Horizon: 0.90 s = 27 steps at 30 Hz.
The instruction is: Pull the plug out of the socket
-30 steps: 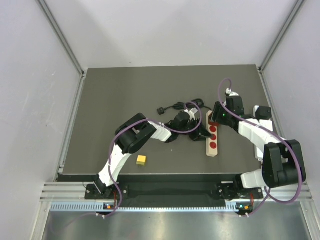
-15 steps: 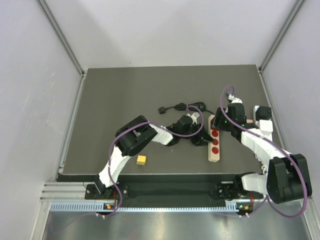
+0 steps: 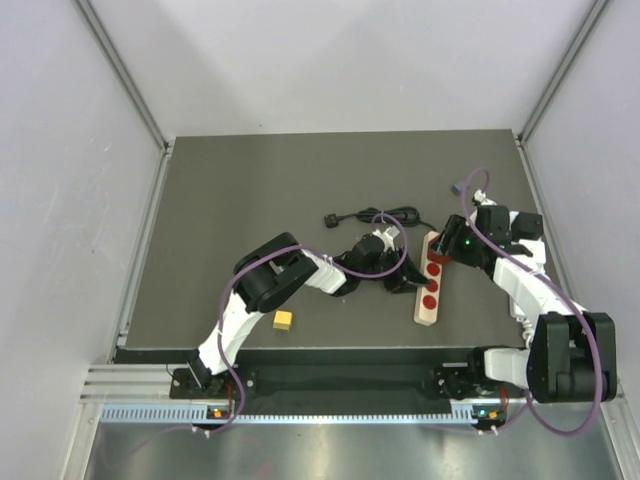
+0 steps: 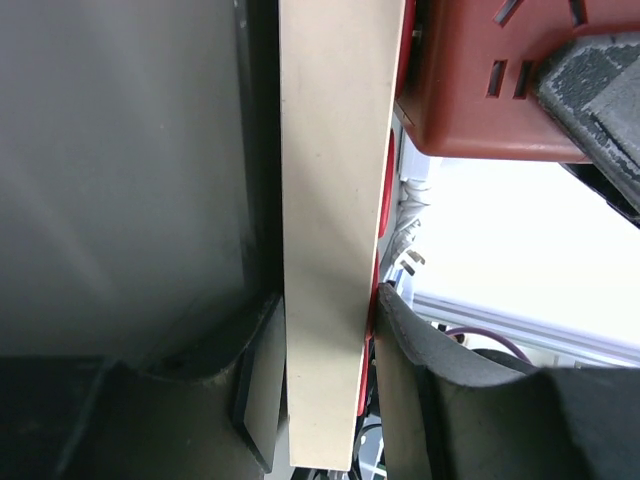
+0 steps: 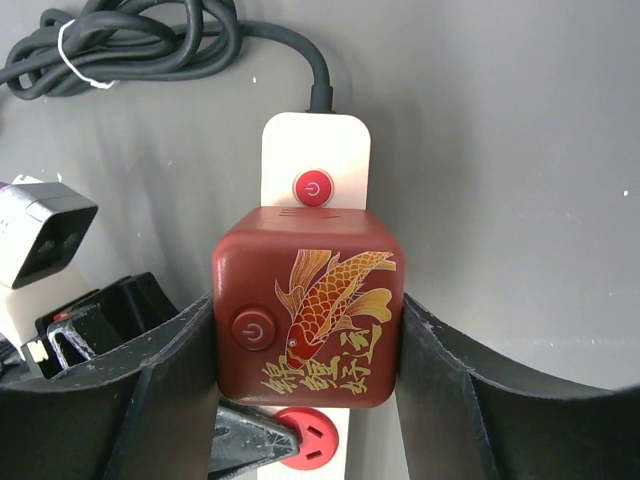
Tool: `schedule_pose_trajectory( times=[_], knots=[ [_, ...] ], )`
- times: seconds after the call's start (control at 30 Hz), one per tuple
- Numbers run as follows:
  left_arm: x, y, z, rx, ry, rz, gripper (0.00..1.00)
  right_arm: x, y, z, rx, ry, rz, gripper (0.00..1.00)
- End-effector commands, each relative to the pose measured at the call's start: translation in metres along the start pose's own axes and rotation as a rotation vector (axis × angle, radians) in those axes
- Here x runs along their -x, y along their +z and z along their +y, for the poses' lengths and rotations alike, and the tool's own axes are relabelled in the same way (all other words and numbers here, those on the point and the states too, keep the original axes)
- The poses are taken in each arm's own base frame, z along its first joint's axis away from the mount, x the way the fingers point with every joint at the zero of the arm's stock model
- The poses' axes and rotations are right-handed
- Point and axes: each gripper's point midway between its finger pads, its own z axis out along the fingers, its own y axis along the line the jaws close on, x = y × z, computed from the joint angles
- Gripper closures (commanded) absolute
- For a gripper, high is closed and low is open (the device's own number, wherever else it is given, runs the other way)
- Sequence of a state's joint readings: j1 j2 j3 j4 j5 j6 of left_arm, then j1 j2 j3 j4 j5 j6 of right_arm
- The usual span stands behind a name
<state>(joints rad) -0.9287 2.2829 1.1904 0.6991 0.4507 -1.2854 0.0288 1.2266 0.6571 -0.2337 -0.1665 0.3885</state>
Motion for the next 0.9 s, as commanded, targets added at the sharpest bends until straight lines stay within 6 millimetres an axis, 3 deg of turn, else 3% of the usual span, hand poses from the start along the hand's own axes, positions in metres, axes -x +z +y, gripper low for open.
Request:
schedule_pose_trajectory(
  times=[0.0, 0.1, 0.17, 0.2, 0.4, 0.5, 0.63, 0.87],
  knots=[
    [-0.008, -0.034, 0.179, 0.549, -0.170, -0.094, 1.00, 0.037, -0.020, 0.035, 0.142, -0.007, -0.059, 1.00],
    [-0.001, -0.029, 0.167, 0.513, -0.166, -0.110, 1.00, 0.030, -0.016, 0.037, 0.112, -0.052, -0.043, 1.00],
    [0.003, -0.039, 0.171, 0.550, -0.171, -0.151, 1.00, 0.032, -0.016, 0.030, 0.024, -0.093, -0.058, 1.00],
    [0.015, -0.044, 0.152, 0.524, -0.137, -0.180, 1.00, 0.030, -0.017, 0.036, 0.014, -0.131, -0.064, 1.00],
    [0.044, -0.054, 0.109, 0.500, -0.056, -0.273, 1.00, 0.033, -0.021, 0.040, -0.094, -0.212, -0.107, 1.00],
    [0.050, -0.048, 0.089, 0.422, -0.037, -0.282, 1.00, 0.033, -0.022, 0.040, -0.107, -0.231, -0.119, 1.00],
    [0.050, -0.039, 0.101, 0.454, -0.027, -0.268, 1.00, 0.027, -0.022, 0.048, -0.058, -0.222, -0.101, 1.00],
    [0.058, -0.037, 0.102, 0.489, -0.044, -0.286, 1.00, 0.022, -0.029, 0.075, 0.097, -0.156, -0.065, 1.00]
  ],
)
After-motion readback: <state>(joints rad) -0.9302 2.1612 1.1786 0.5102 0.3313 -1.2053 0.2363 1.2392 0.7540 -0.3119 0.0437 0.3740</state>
